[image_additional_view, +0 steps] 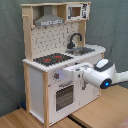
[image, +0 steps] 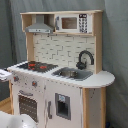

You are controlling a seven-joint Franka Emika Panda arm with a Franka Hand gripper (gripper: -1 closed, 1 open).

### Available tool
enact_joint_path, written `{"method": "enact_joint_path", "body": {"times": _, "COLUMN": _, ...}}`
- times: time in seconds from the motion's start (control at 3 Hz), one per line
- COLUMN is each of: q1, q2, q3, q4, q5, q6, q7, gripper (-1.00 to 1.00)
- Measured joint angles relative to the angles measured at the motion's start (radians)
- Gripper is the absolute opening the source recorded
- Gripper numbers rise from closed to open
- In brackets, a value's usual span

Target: Play with the kitchen

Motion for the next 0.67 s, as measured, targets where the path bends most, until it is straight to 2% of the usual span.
{"method": "enact_joint_path", "body": {"times": 0.67, "q1": 0.141, "q2": 0.024, "q3": -0.138, "q4": -0.062, "q5": 0.0, "q6": -0.053, "q7": -0.095, "gripper": 1.0}}
